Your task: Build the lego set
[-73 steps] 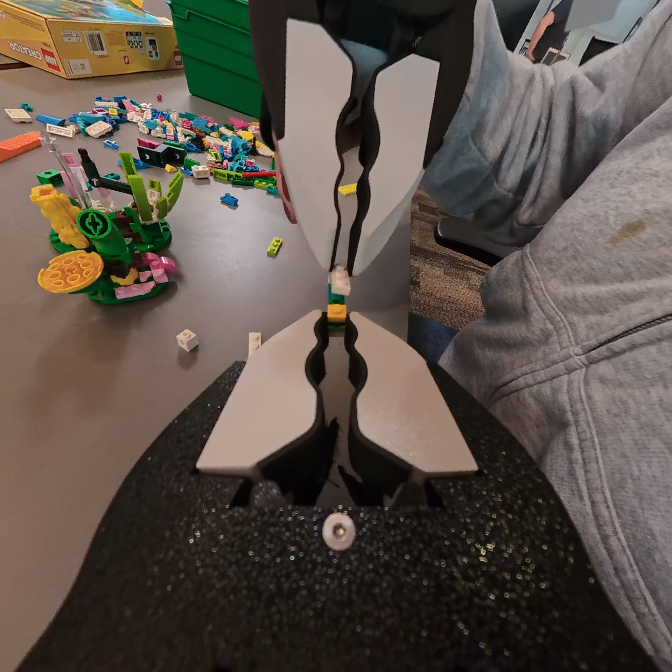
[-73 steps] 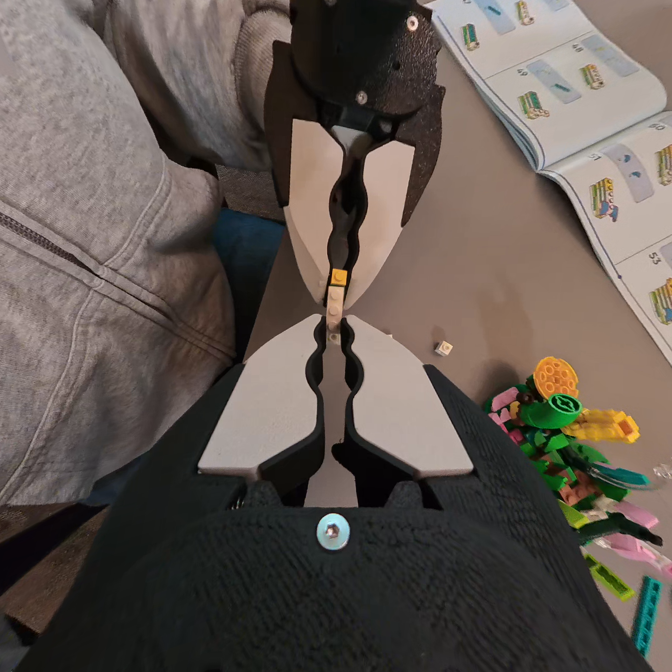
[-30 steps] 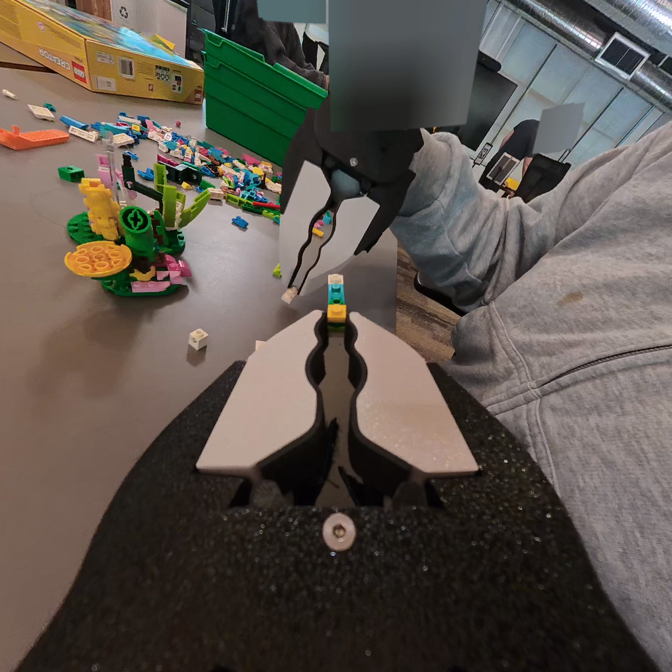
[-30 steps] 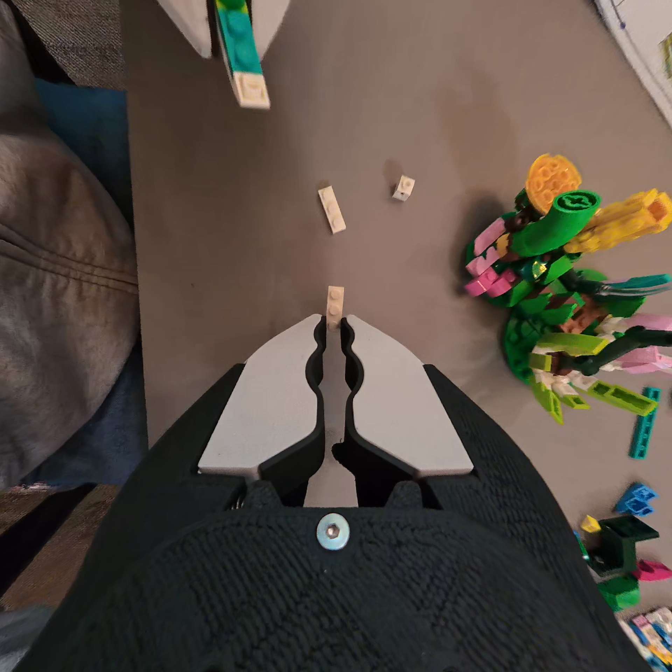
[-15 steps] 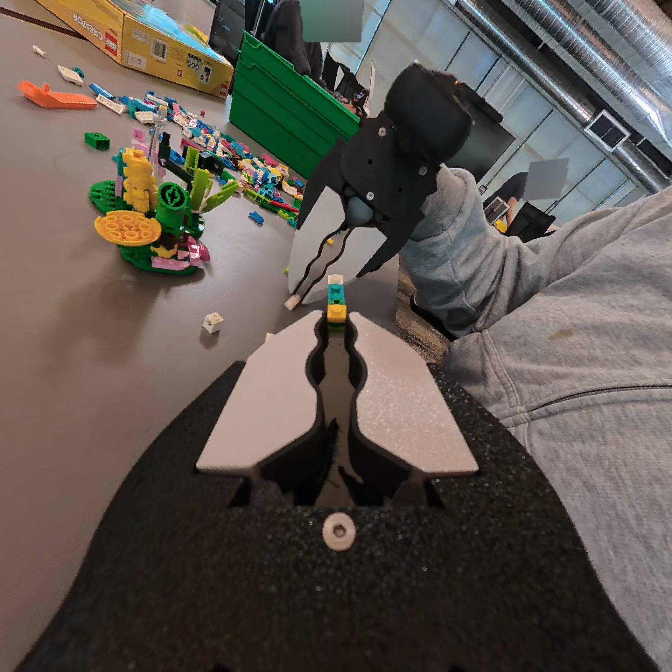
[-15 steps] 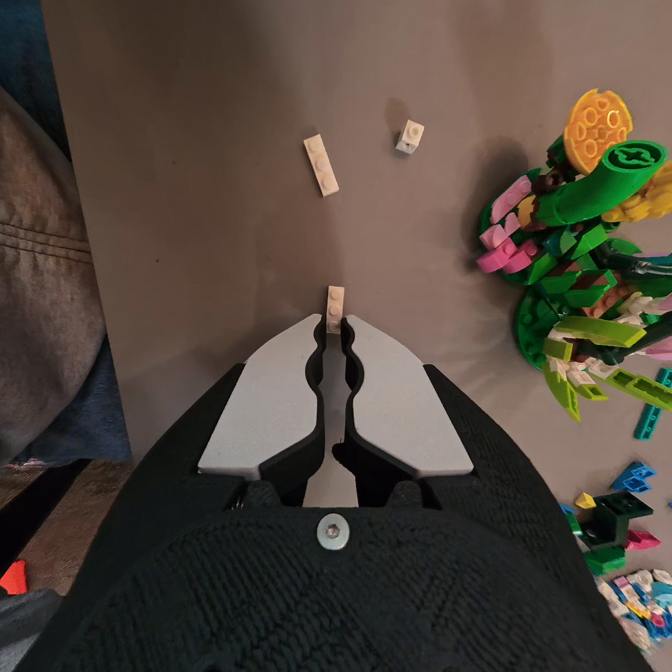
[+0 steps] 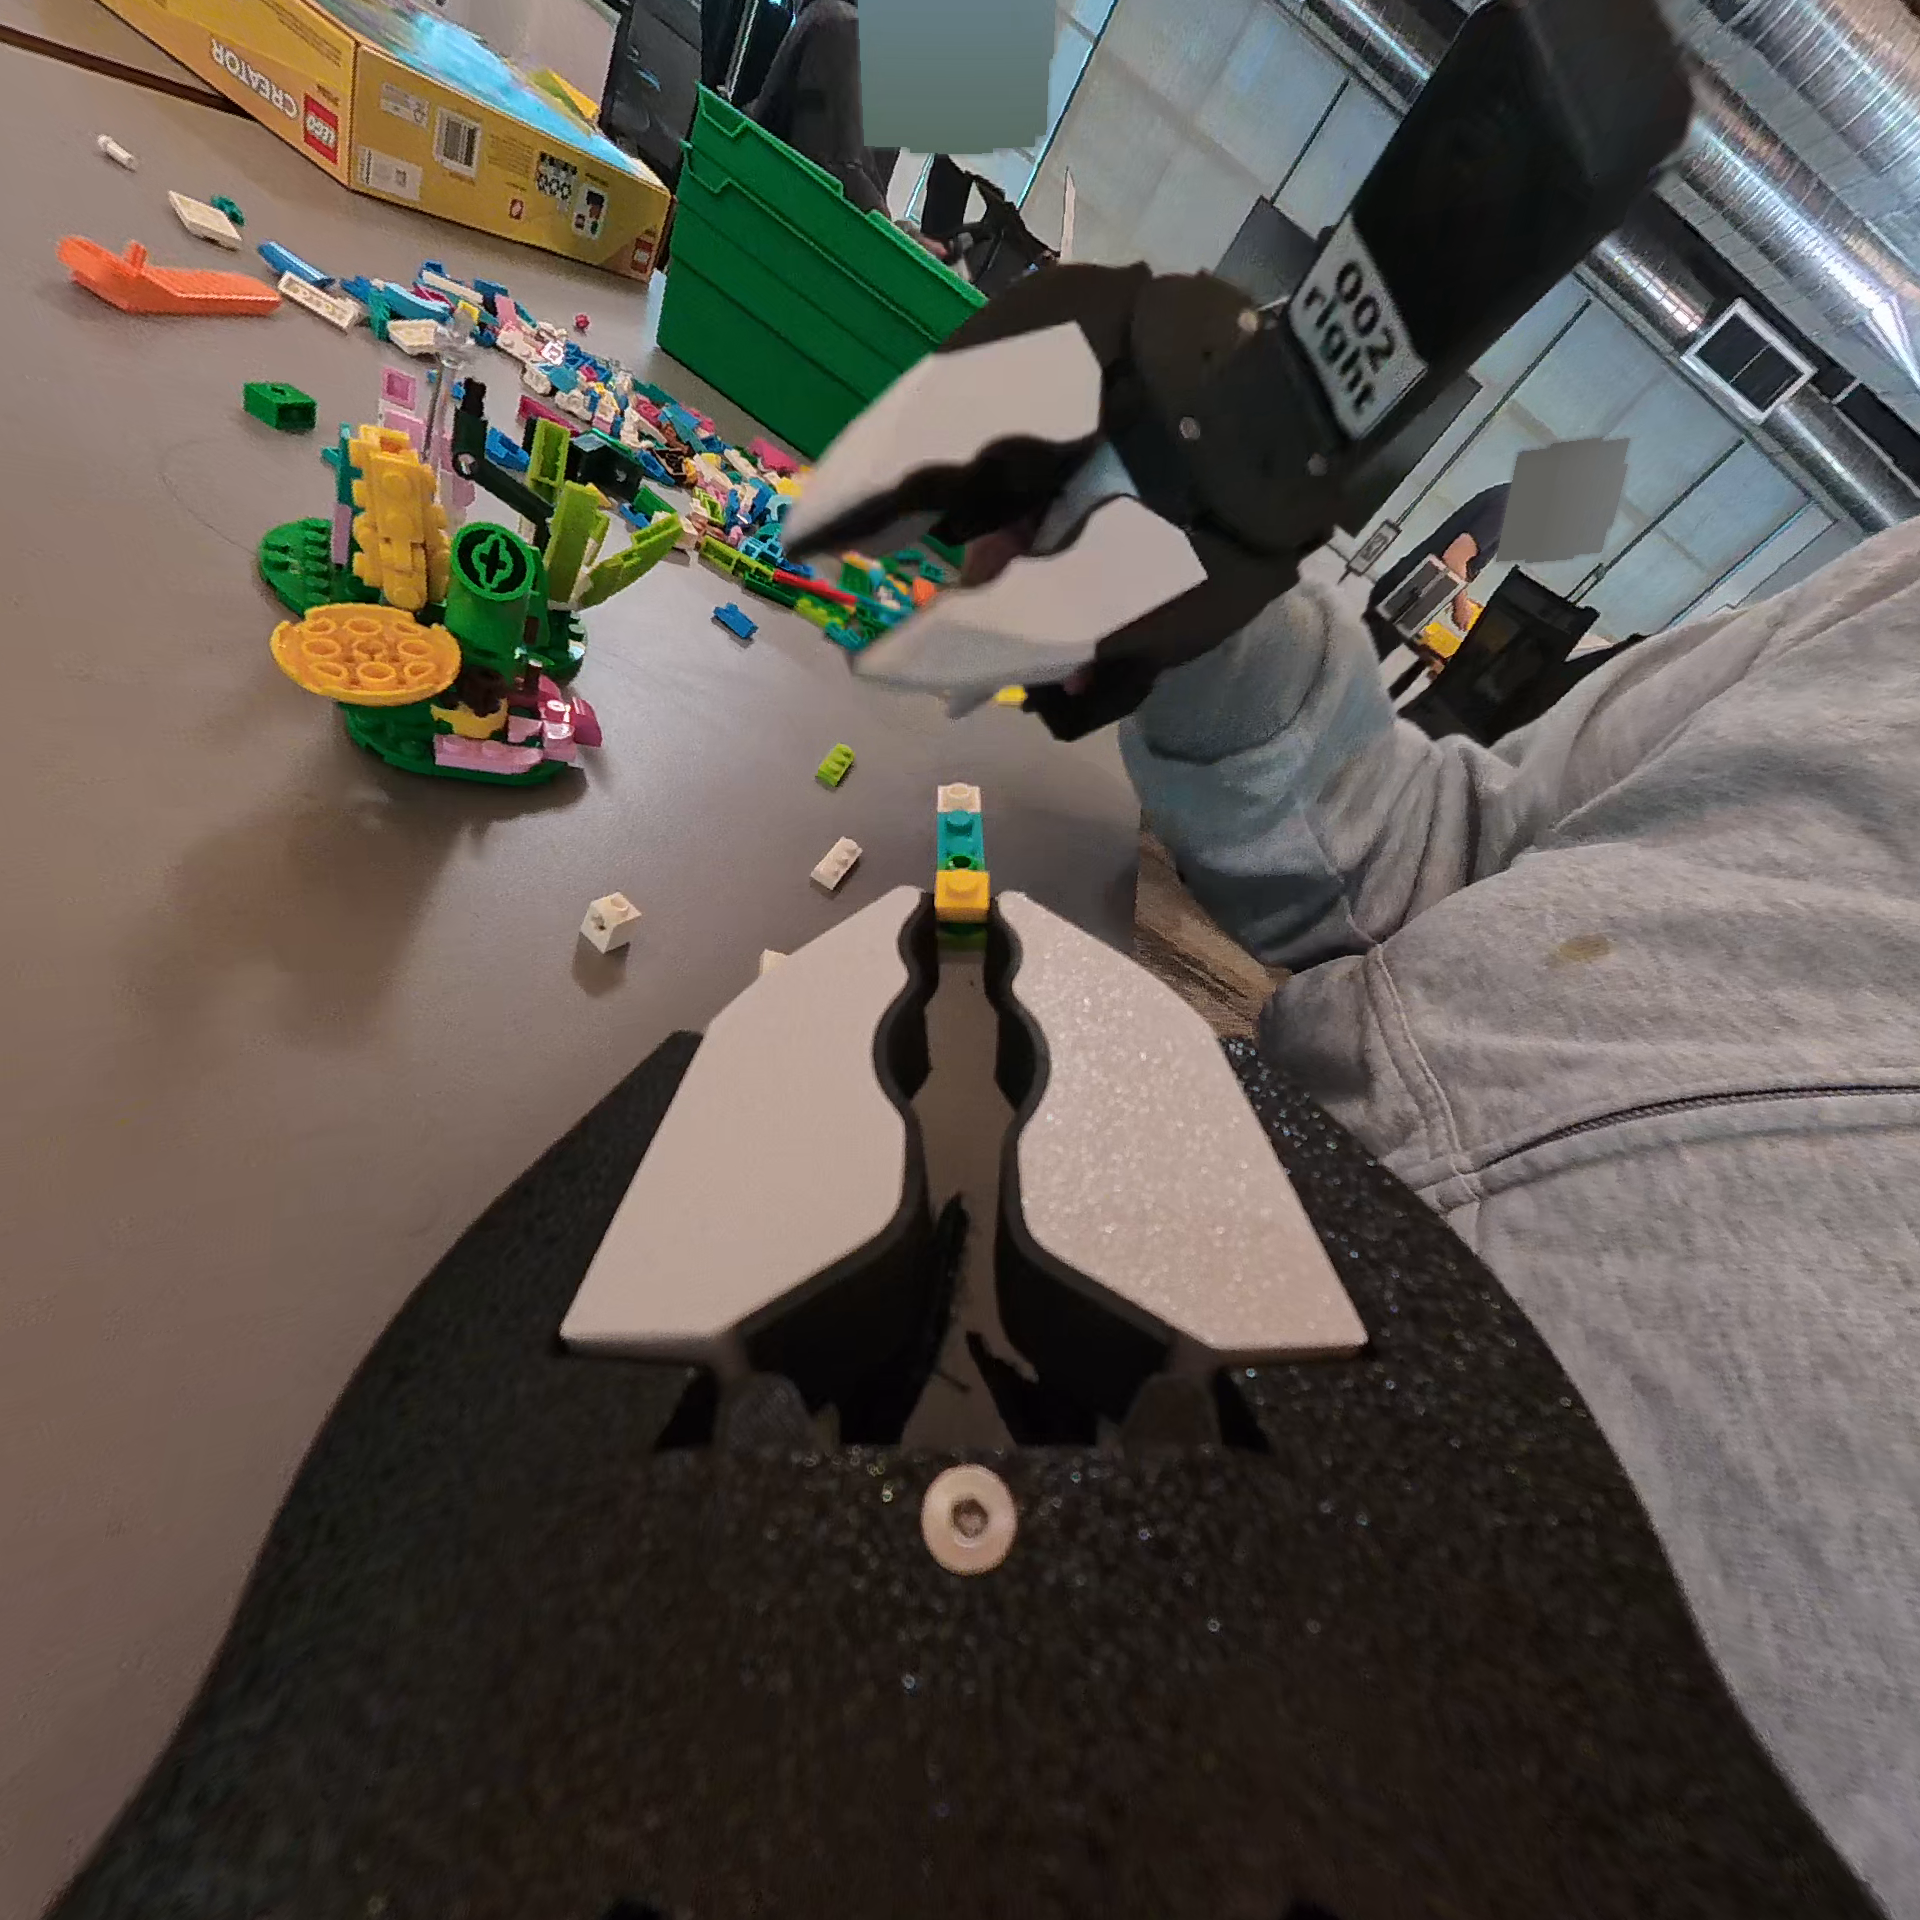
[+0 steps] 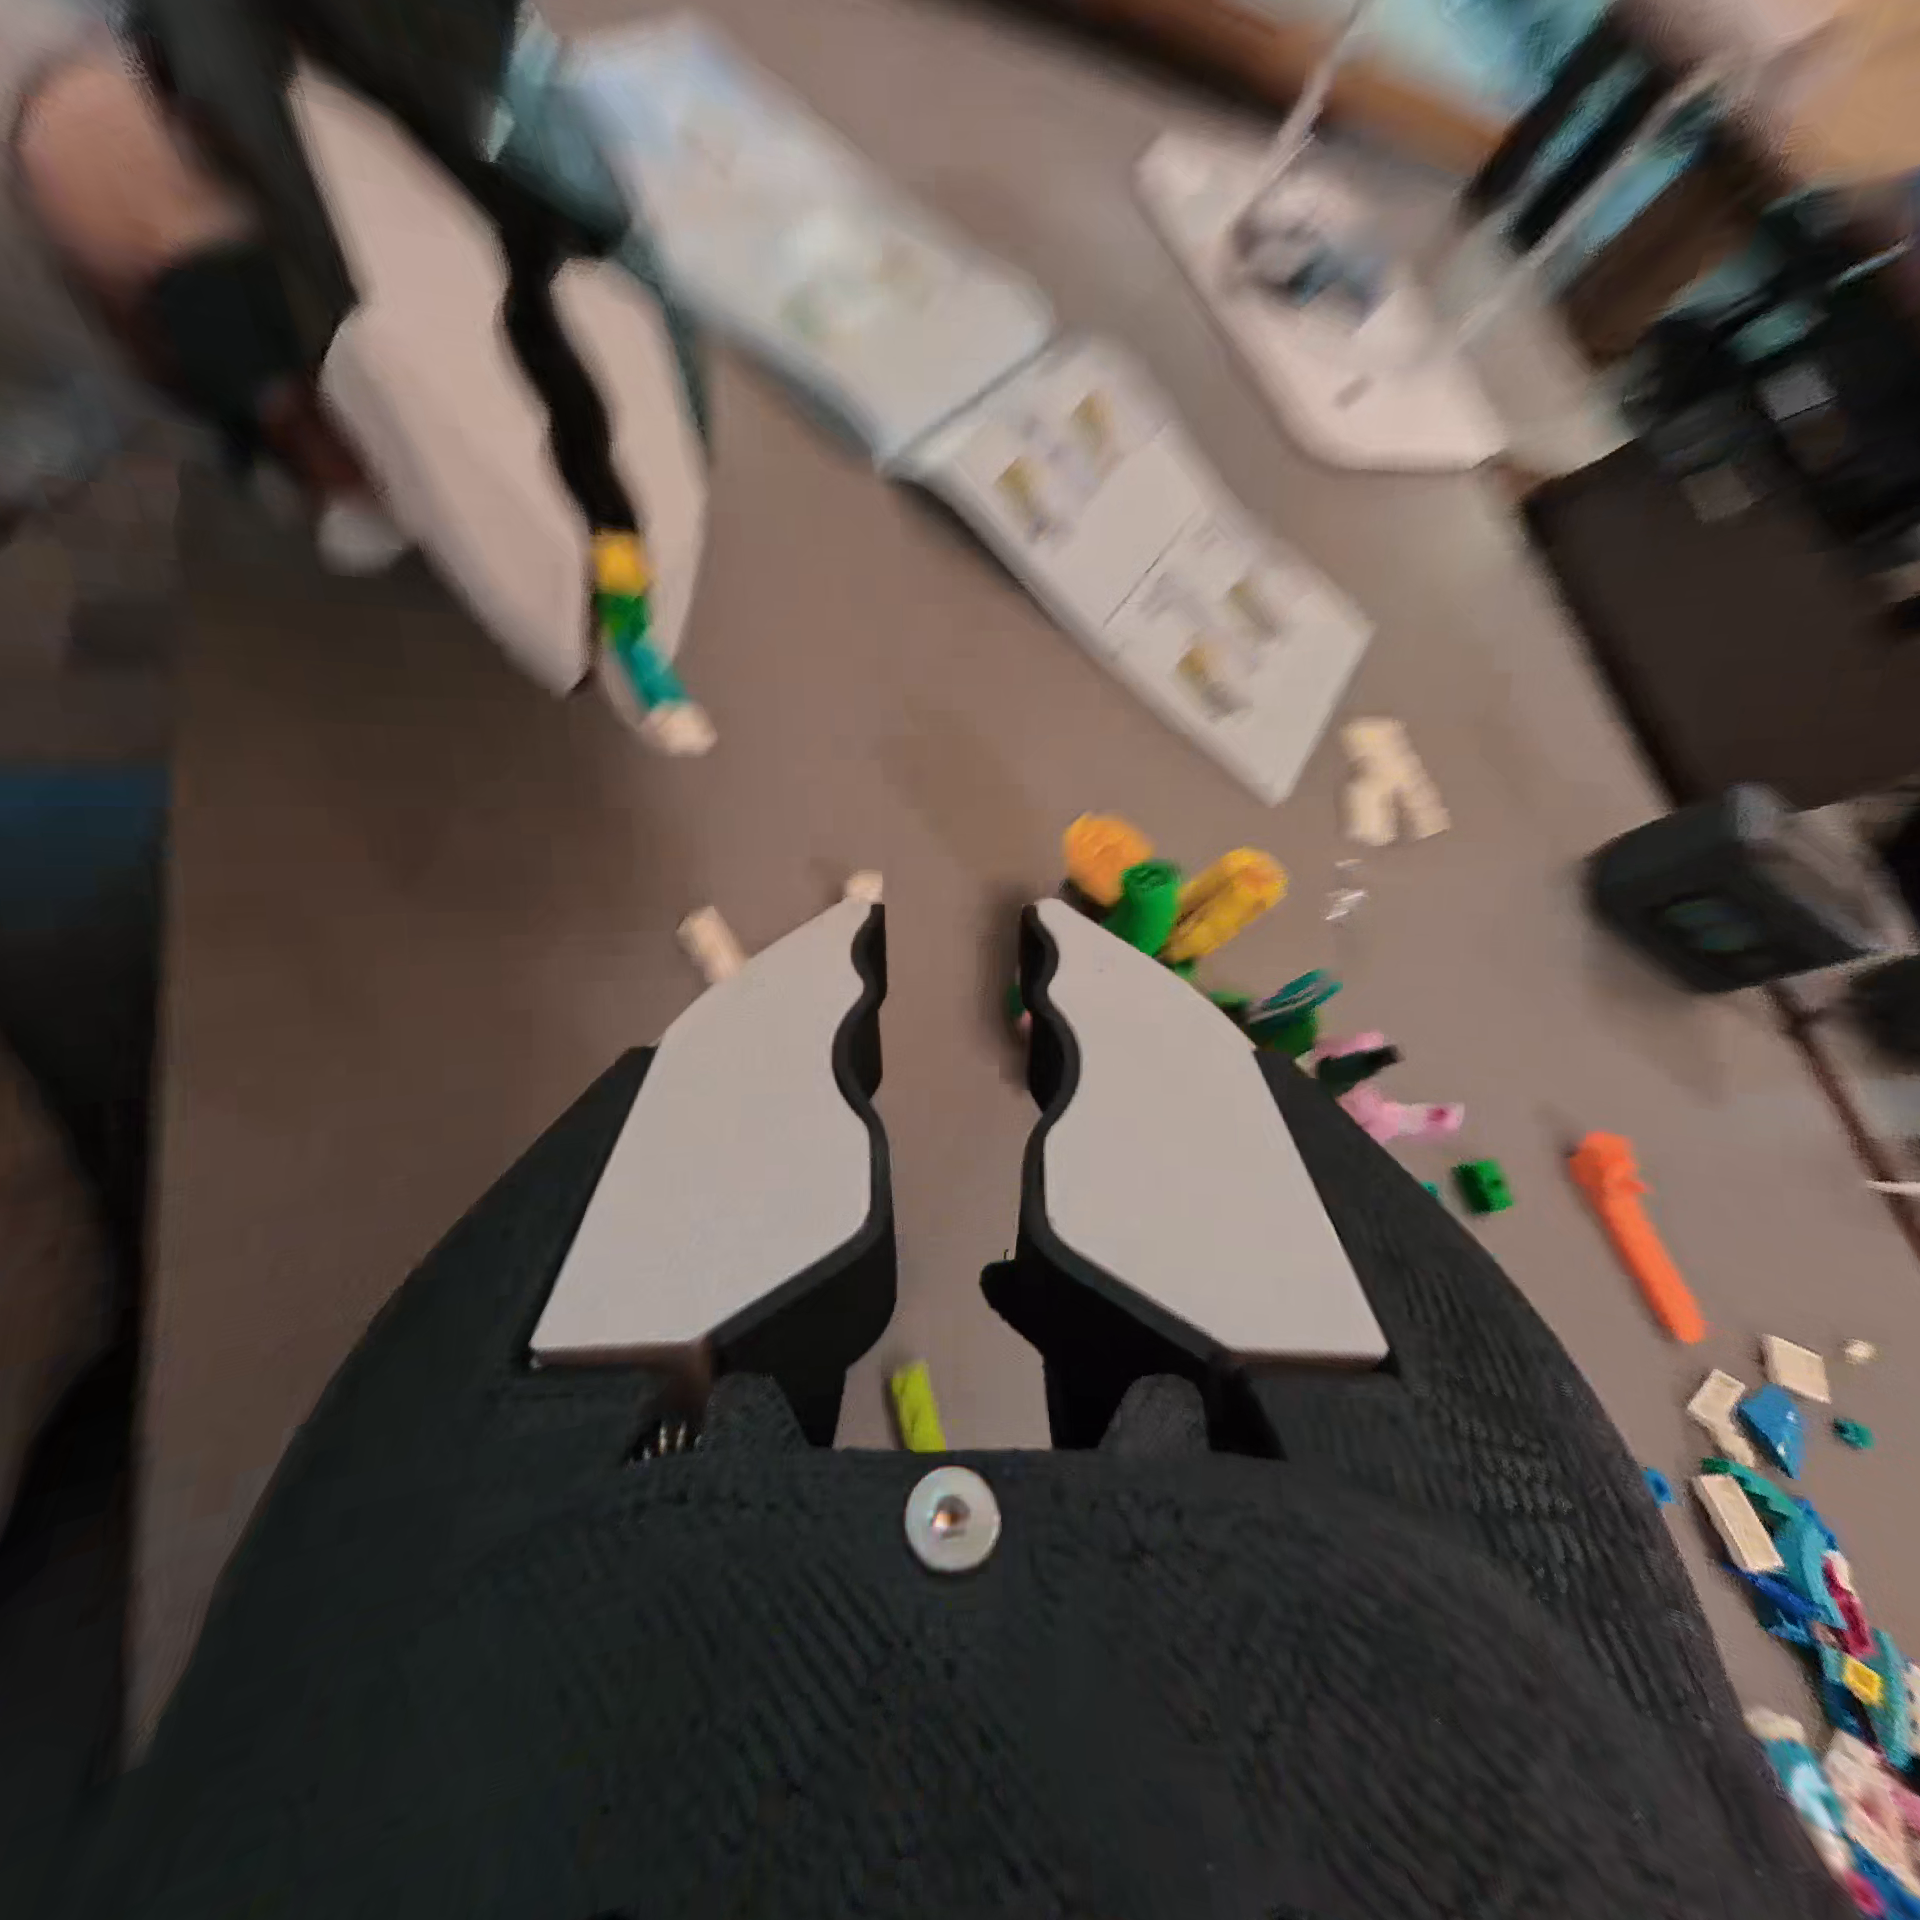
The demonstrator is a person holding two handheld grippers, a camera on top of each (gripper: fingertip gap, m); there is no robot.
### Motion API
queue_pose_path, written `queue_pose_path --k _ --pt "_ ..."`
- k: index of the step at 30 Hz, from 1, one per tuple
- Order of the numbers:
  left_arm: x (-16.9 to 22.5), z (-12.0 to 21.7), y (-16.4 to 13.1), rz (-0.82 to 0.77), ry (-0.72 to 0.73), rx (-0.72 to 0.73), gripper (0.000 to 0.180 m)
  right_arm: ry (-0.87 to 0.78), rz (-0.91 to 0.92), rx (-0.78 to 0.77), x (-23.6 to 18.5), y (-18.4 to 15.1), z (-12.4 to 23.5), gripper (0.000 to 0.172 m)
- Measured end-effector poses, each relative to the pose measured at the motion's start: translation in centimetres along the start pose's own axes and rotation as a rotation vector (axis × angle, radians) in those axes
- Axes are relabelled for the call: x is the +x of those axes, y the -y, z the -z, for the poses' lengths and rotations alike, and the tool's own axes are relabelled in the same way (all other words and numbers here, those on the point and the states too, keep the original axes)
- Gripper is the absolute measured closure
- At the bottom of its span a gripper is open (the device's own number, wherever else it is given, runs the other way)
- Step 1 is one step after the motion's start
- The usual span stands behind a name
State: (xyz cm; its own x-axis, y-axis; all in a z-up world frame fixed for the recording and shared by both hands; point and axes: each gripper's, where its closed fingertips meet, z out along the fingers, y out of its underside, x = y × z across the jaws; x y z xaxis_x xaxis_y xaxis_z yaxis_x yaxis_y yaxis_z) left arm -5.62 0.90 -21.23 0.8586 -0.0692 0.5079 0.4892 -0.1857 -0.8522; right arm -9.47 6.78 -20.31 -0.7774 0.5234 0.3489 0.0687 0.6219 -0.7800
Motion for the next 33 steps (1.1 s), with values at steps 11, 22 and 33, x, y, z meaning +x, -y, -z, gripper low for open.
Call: queue_pose_path --k 11,22,33 --pt "0.4 0.2 0.1 -0.032 0.01 0.017 0.173 -0.857 0.179 0.342 6.1 1.1 2.7 0.156" --pt "0.6 0.4 0.2 -0.02 -0.006 0.036 0.173 -0.861 0.058 0.377 7.1 0.2 2.8 0.159" --pt "0.6 0.4 0.1 -0.013 -0.005 0.031 0.173 -0.825 0.089 0.371 6.2 0.4 2.0 0.161"
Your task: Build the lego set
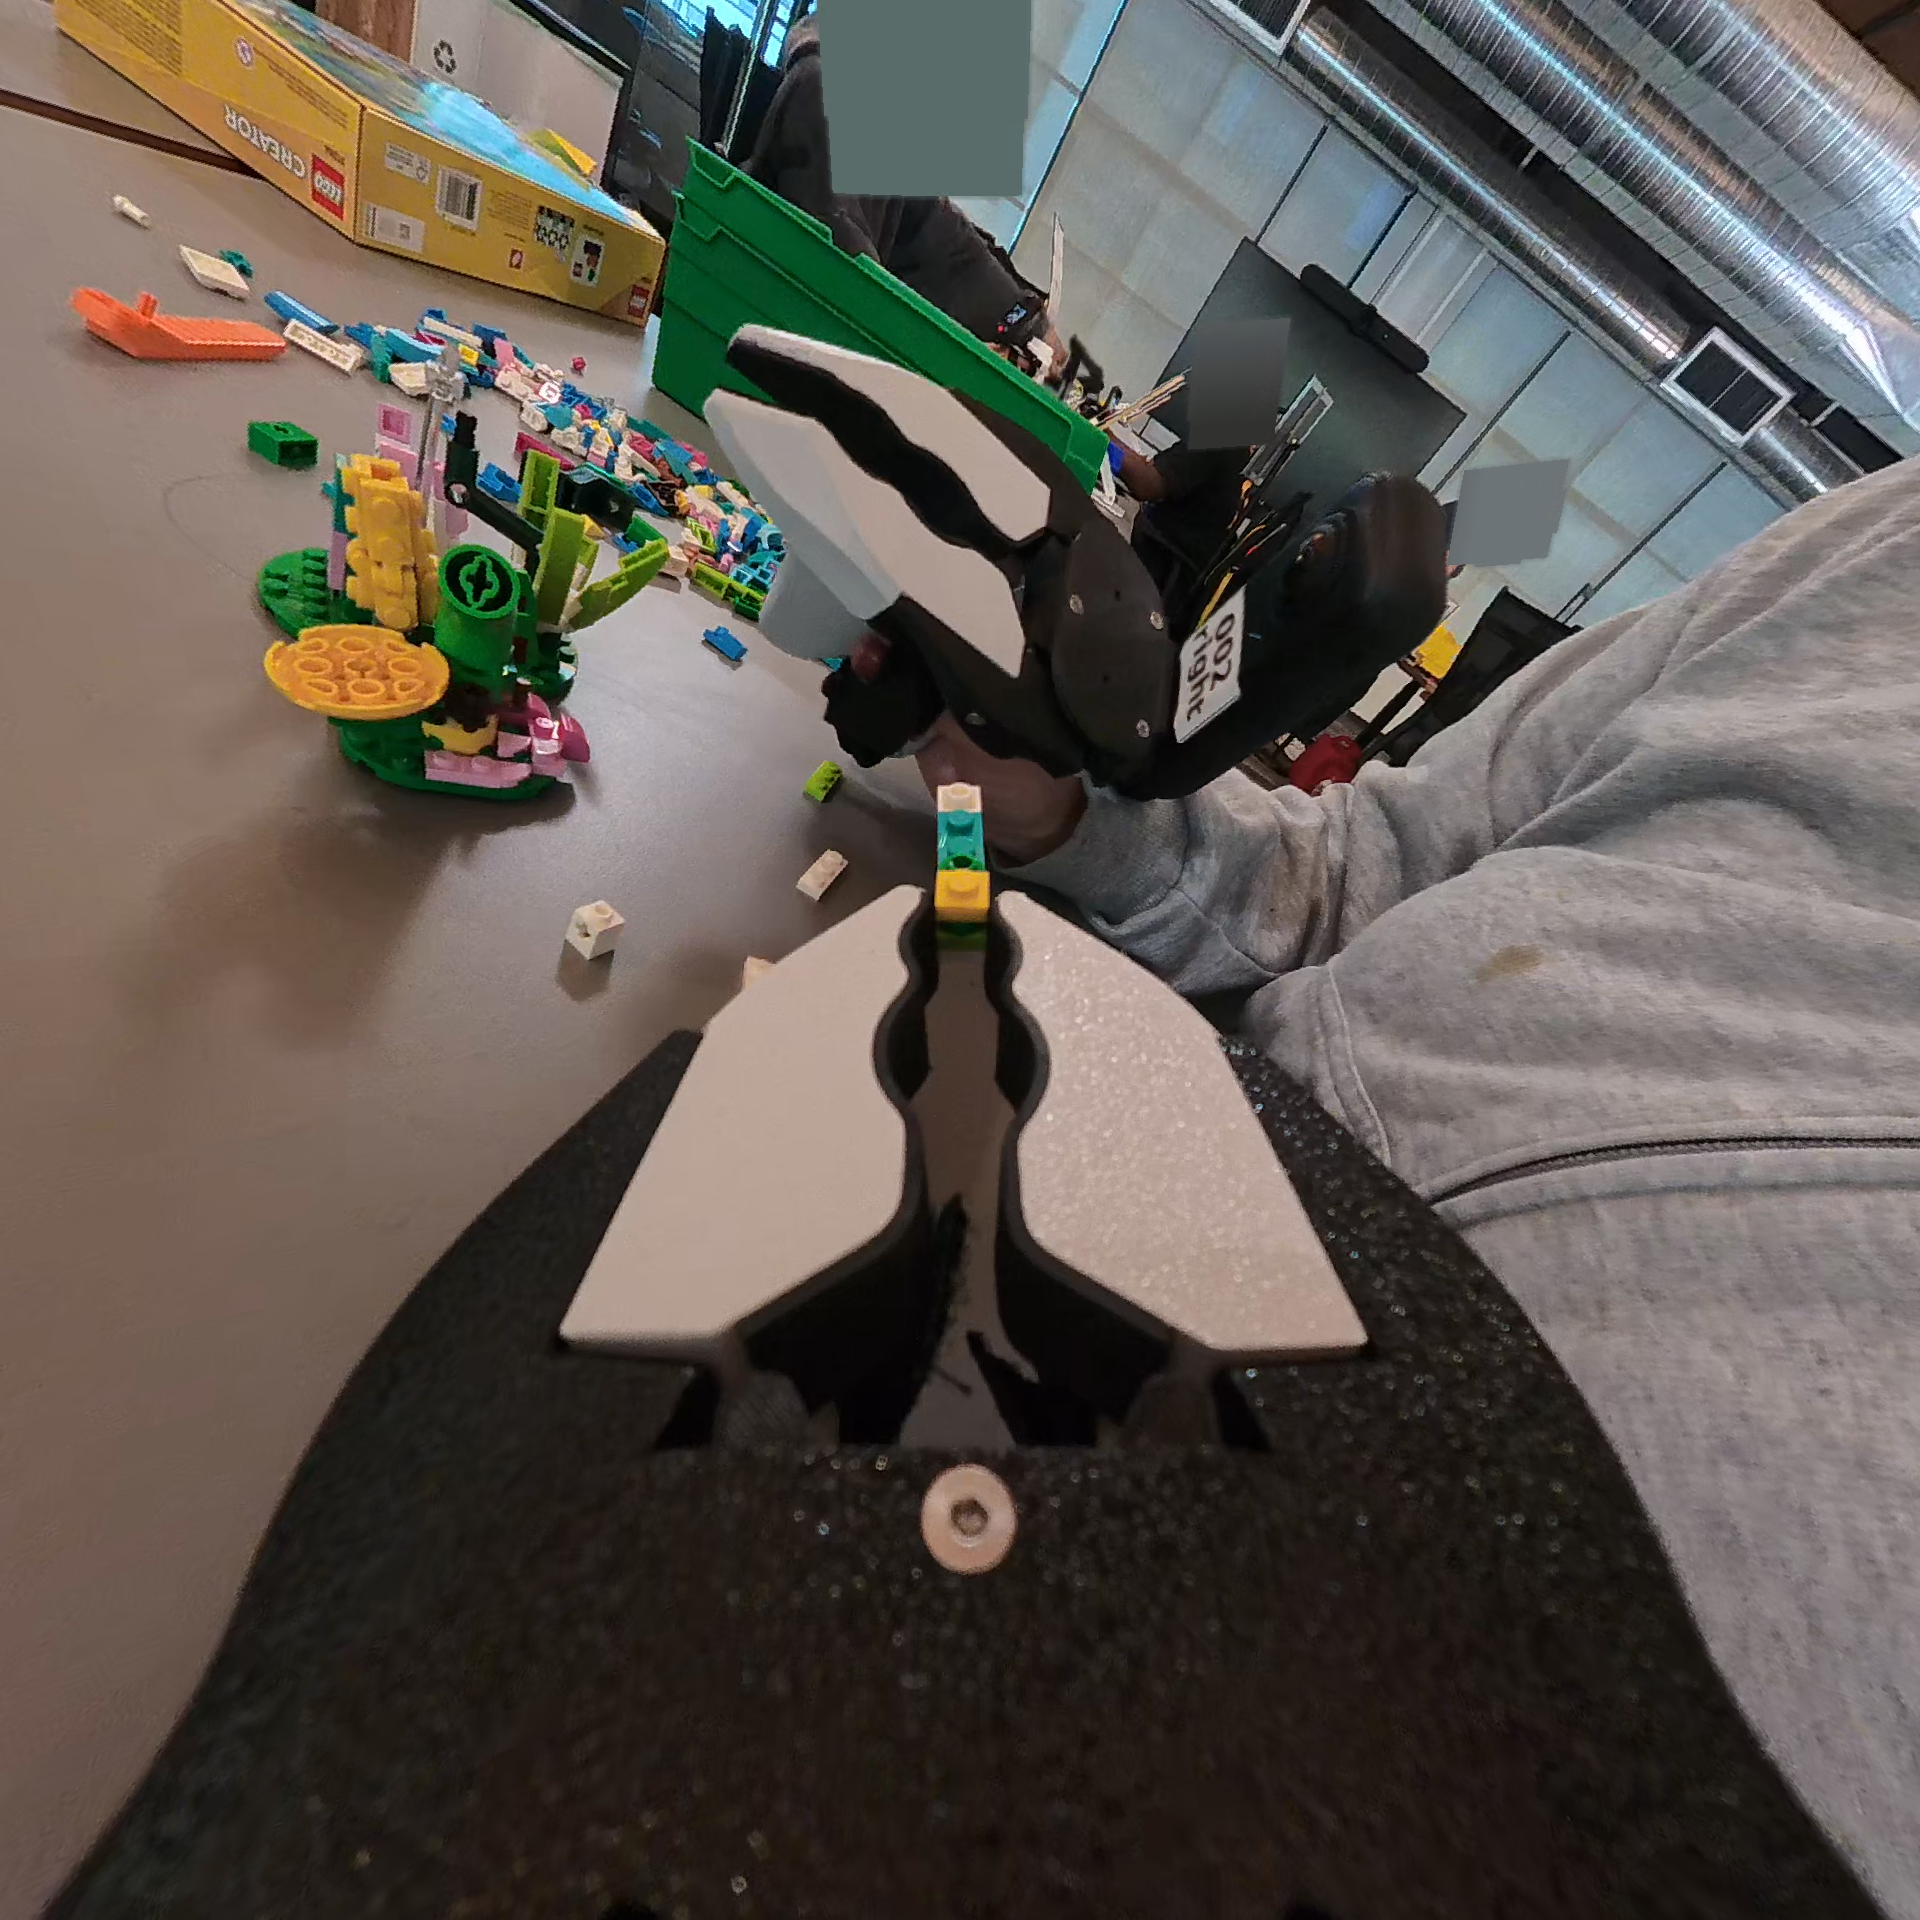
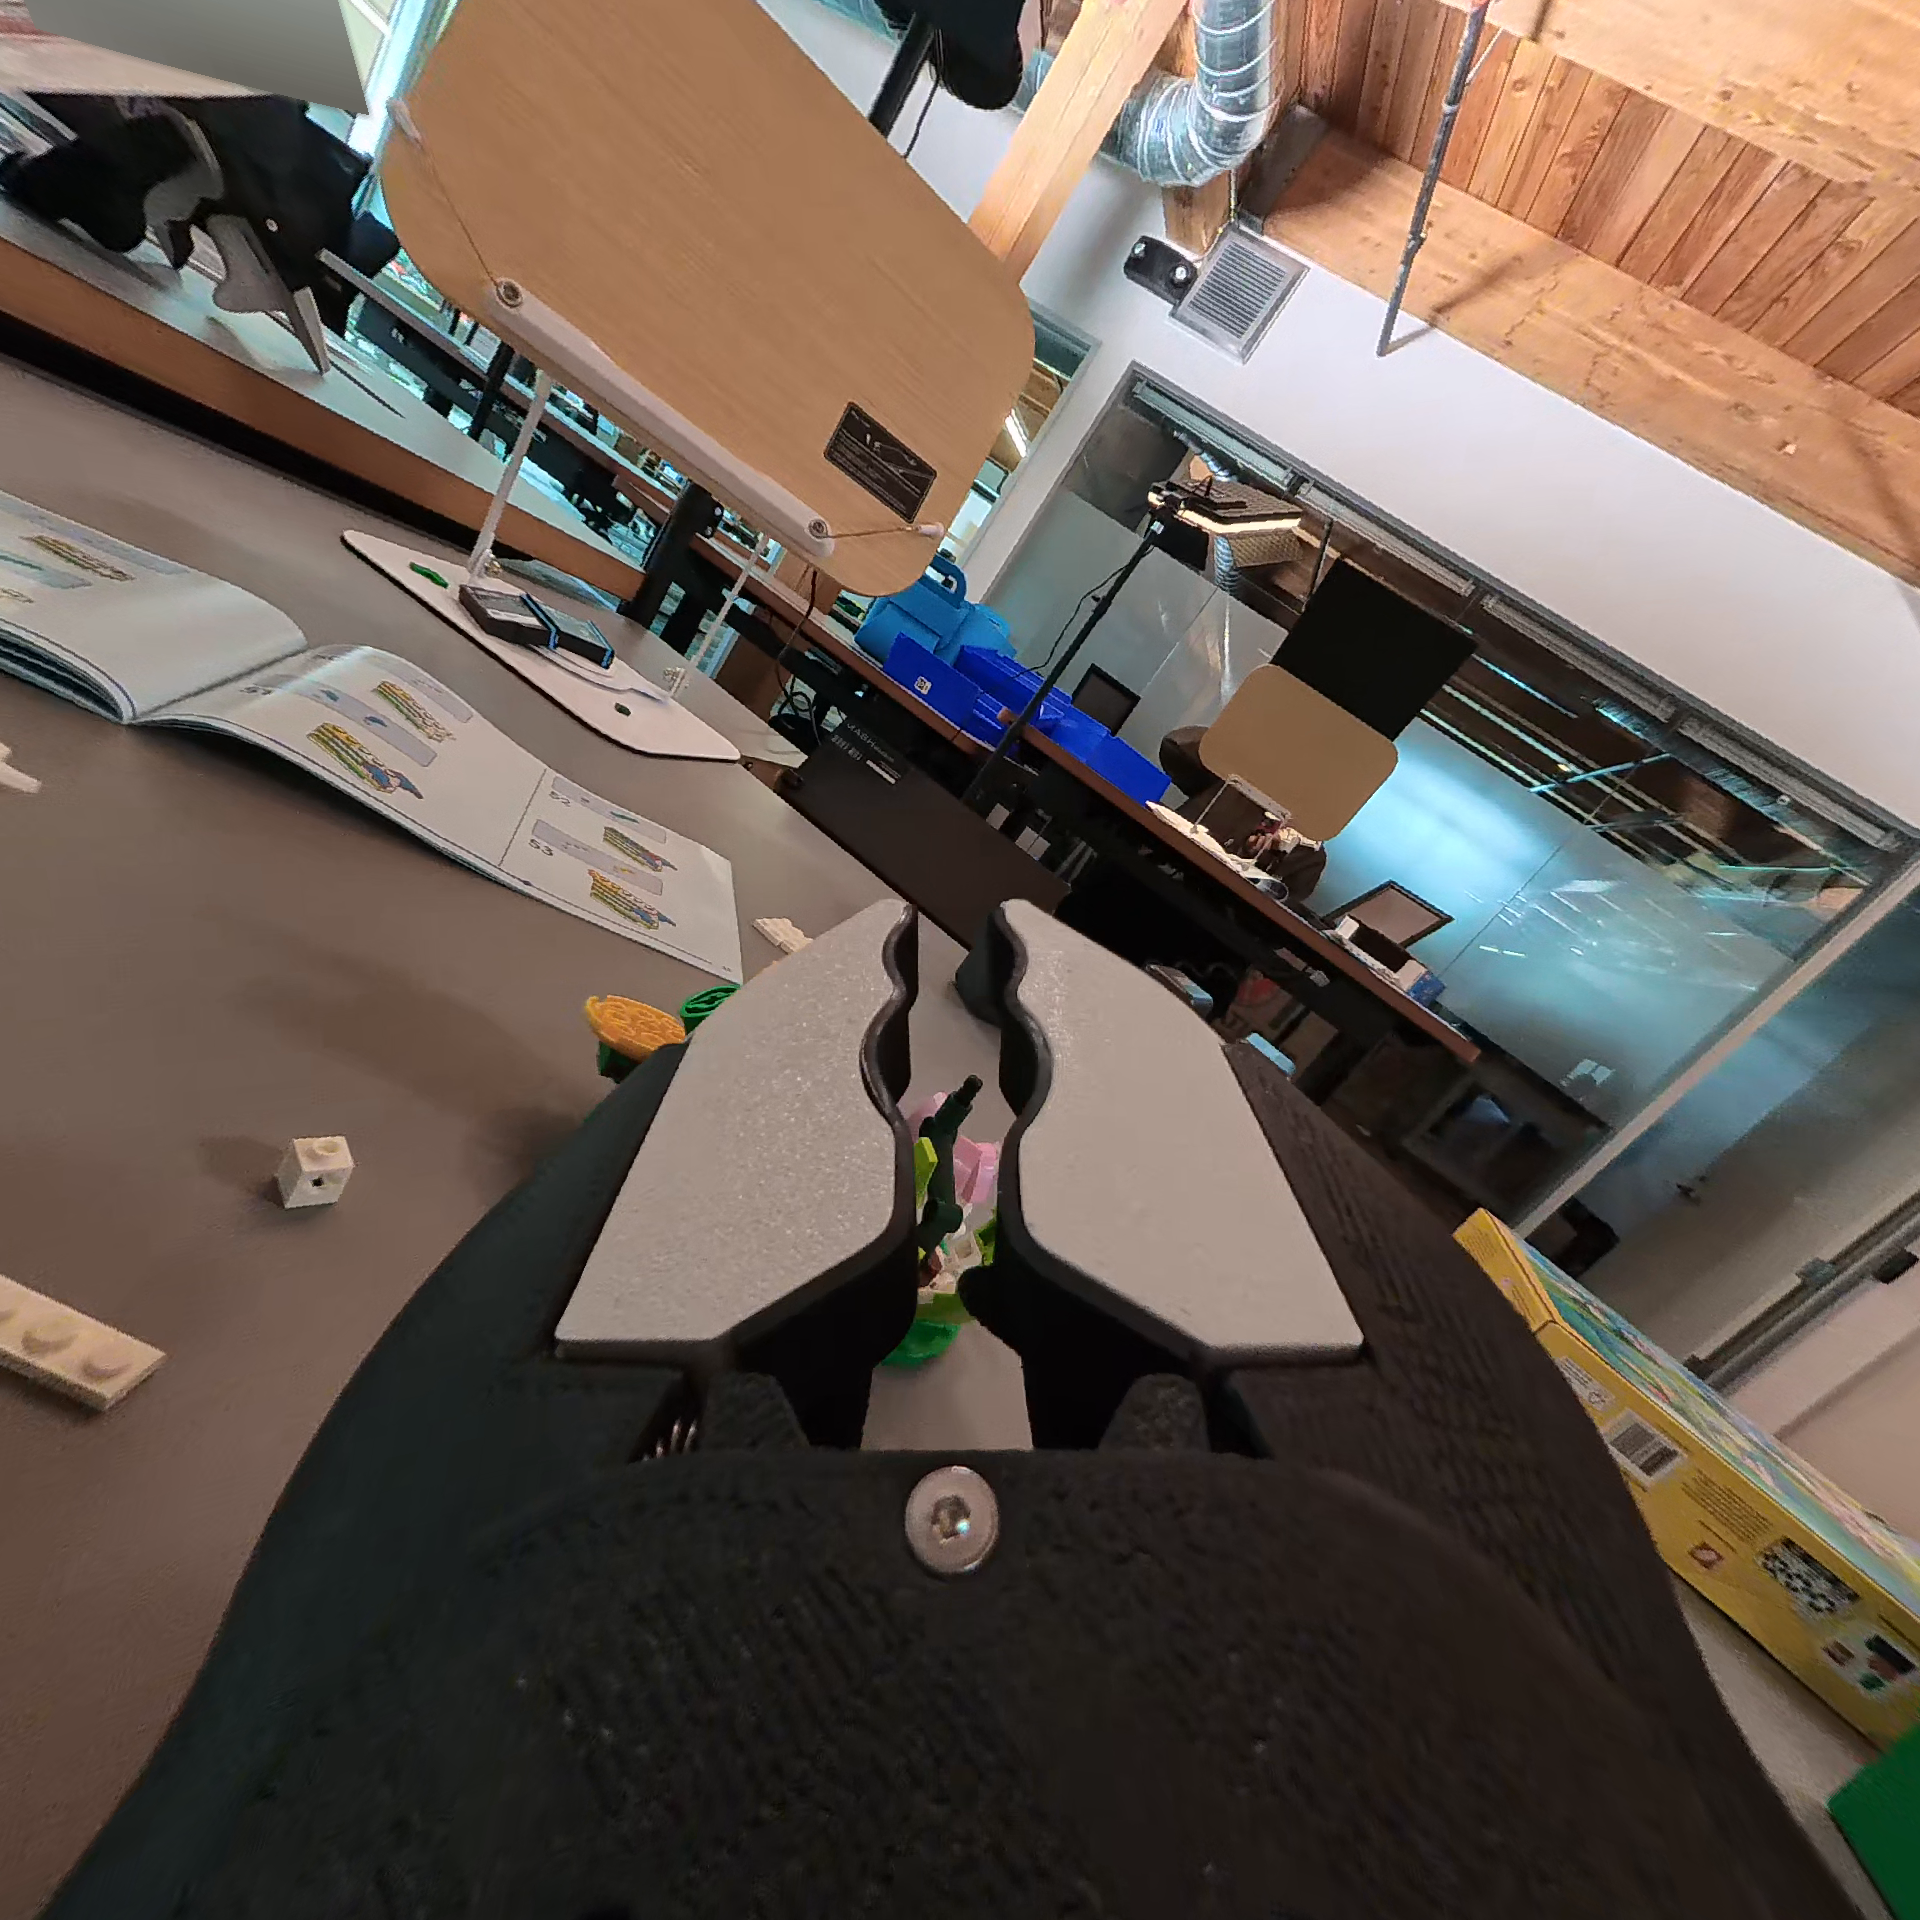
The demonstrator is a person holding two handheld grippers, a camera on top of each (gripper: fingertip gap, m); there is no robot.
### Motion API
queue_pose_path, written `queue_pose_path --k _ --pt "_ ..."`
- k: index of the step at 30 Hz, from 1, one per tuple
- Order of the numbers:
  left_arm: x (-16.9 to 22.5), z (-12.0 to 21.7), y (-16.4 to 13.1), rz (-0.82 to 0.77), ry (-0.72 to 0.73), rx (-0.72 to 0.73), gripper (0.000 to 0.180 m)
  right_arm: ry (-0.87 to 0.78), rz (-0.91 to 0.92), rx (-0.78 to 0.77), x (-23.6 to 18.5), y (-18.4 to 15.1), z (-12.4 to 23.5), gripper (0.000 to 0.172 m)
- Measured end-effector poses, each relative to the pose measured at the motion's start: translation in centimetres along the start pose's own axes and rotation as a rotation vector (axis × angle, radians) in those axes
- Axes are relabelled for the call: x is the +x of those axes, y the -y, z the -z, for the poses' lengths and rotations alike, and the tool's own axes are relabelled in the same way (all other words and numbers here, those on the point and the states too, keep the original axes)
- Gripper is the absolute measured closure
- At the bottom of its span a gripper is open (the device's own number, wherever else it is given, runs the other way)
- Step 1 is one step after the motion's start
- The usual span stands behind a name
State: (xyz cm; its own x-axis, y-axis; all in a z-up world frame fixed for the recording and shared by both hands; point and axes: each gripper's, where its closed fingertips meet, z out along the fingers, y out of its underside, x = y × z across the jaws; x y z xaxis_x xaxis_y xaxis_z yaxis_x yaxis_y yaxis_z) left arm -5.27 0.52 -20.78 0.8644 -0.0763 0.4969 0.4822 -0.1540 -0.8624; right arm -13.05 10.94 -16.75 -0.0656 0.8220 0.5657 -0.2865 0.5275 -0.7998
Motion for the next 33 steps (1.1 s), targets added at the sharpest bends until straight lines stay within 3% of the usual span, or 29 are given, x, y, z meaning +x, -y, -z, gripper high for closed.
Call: queue_pose_path --k 33 --pt "-0.05 -0.04 -0.1 0.019 -0.007 -0.006 0.173 0.034 0.051 -0.008 -0.91 -0.19 -0.05 0.162"
